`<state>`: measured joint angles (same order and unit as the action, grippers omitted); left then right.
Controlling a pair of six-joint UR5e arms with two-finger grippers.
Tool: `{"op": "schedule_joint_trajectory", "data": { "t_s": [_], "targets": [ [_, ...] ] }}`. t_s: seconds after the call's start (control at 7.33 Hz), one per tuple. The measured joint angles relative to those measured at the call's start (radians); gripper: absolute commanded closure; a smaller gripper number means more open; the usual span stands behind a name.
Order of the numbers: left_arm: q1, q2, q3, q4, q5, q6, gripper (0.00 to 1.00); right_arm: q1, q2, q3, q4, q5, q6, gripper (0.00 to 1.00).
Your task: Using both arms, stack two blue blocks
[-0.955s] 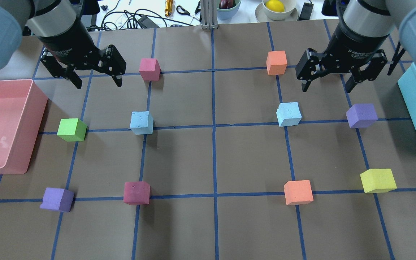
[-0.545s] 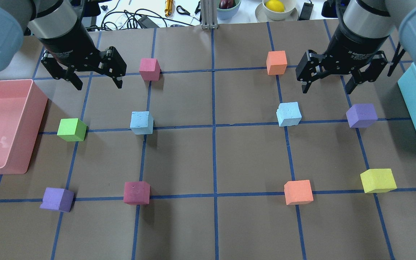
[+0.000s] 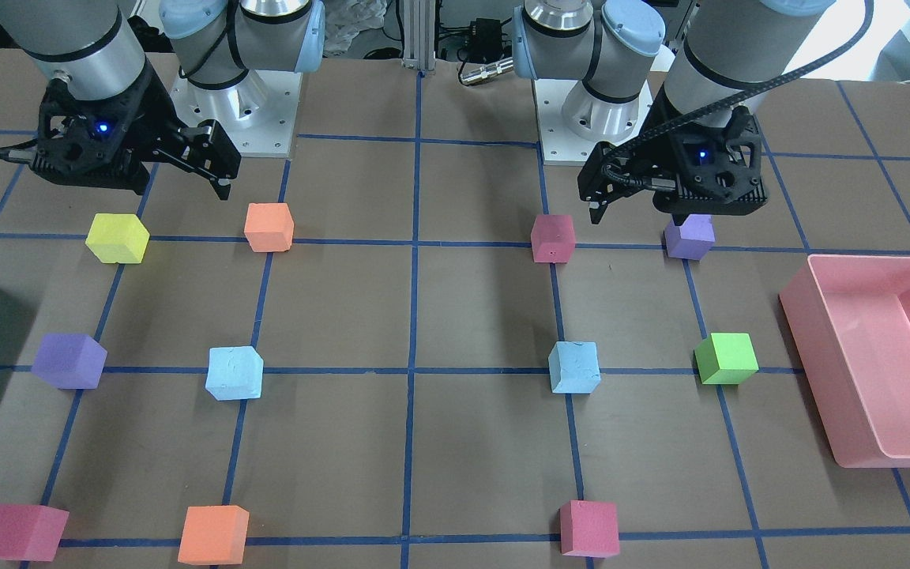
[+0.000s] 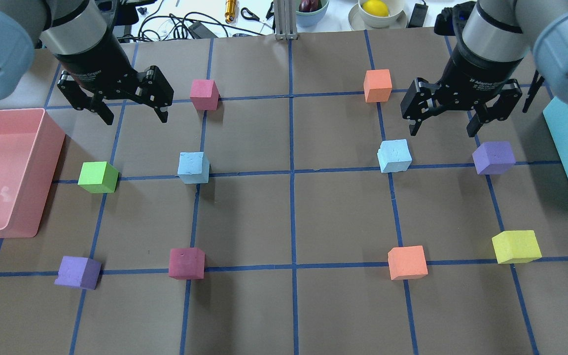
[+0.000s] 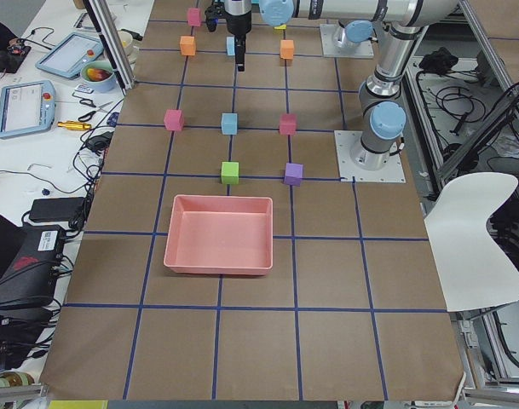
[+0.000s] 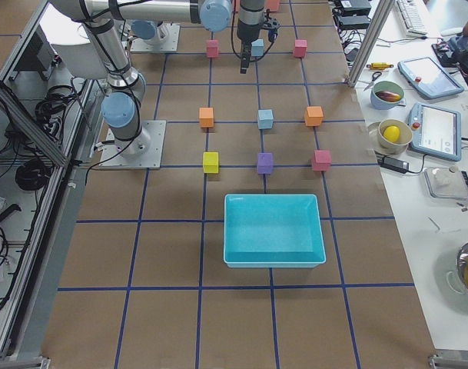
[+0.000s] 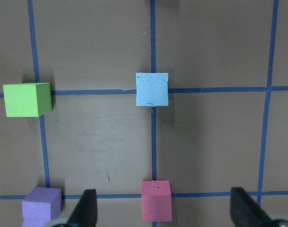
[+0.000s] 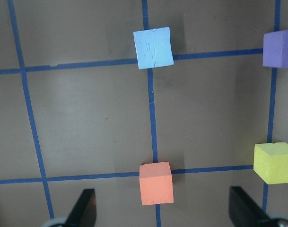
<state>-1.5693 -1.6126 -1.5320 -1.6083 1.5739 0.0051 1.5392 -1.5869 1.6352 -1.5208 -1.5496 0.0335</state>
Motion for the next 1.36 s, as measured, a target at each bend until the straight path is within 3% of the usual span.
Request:
{"op": "schedule_joint_trajectory", "data": {
  "t_s": [0.14, 0.41, 0.68, 1.09, 1.36],
  "targets": [
    [-0.001, 0.005, -0.018, 0.004, 0.001, -0.001, 0.0, -0.001, 0.02, 0.02, -0.016, -0.001, 0.0, 0.0],
    [-0.004, -0.019, -0.038, 0.047, 0.002, -0.001, 0.0, -0.002, 0.097, 0.035, -0.151, -0.003, -0.011, 0.0],
    [-0.011, -0.099, -0.074, 0.216, -0.033, 0.002, 0.0, -0.001, 0.204, 0.04, -0.282, -0.003, -0.023, 0.0],
    [-0.021, -0.21, -0.238, 0.534, -0.067, 0.008, 0.0, -0.001, 0.342, 0.042, -0.404, -0.003, -0.073, 0.0],
    [-0.021, -0.247, -0.305, 0.633, -0.056, 0.025, 0.0, -0.001, 0.404, 0.043, -0.457, -0.004, -0.078, 0.0]
  ]
}}
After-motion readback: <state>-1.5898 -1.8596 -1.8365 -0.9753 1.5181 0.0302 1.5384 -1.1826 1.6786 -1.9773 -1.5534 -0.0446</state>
